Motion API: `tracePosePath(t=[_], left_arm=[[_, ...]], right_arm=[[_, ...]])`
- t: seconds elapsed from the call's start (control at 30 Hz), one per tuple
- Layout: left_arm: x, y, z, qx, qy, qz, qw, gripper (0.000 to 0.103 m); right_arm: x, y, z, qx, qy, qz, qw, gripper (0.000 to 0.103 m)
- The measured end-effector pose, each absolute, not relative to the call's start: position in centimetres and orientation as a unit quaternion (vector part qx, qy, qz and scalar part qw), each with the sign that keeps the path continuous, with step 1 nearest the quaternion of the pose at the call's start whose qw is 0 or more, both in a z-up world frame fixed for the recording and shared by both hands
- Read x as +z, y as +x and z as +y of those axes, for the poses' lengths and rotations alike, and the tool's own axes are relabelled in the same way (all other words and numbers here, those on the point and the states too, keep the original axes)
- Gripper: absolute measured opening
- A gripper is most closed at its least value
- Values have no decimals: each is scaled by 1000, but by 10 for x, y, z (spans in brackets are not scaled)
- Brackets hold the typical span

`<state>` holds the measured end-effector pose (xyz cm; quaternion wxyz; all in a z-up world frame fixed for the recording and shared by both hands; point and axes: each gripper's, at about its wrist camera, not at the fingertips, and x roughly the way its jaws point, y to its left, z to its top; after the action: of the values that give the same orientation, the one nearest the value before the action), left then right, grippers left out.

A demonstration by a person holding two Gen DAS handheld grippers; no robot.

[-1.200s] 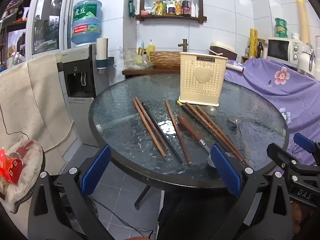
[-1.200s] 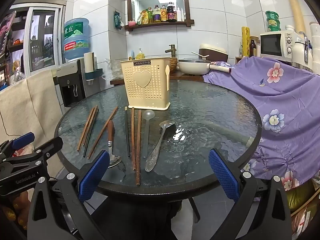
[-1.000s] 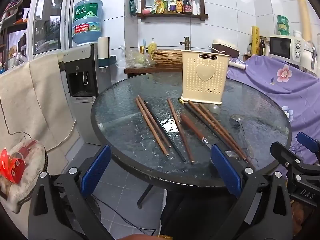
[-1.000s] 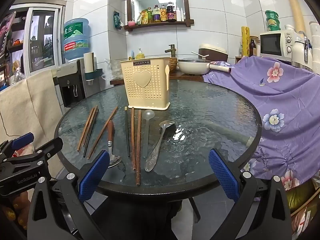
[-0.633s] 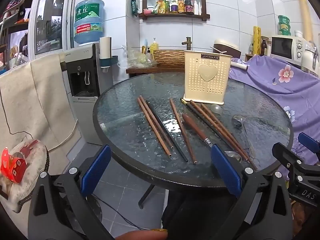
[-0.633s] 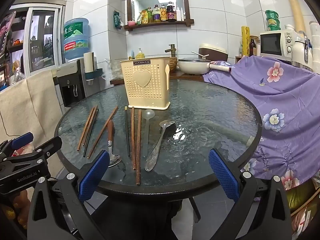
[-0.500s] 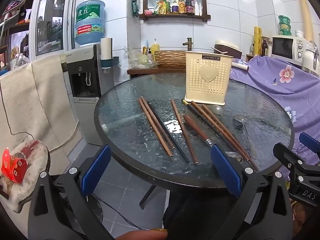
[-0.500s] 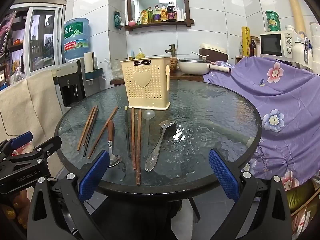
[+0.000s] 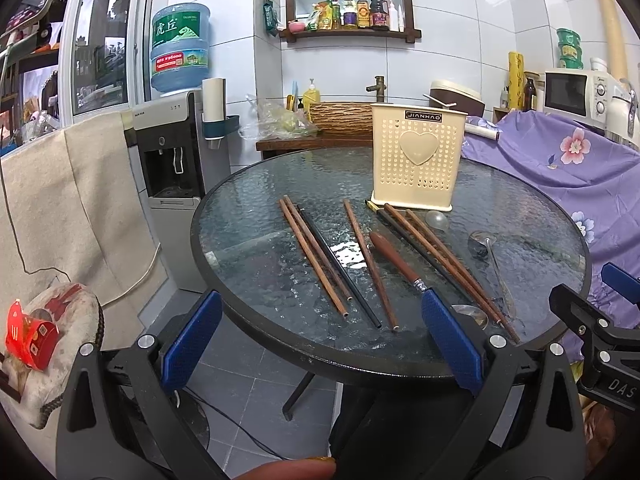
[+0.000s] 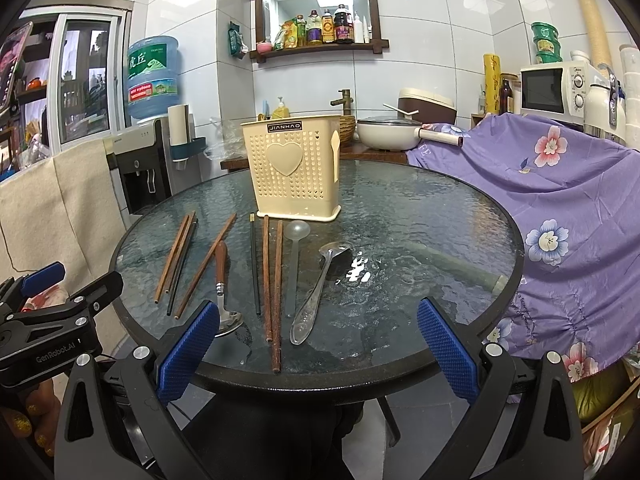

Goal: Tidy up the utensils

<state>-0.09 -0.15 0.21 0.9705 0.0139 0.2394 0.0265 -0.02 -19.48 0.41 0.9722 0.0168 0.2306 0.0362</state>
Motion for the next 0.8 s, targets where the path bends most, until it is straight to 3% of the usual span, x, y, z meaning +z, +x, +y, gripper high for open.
tracePosePath(t=[0.8], left_arm=[[0,4,-3,26,17,243,970,98]], right_arm=[[4,1,-194,36,17,231,972,97]])
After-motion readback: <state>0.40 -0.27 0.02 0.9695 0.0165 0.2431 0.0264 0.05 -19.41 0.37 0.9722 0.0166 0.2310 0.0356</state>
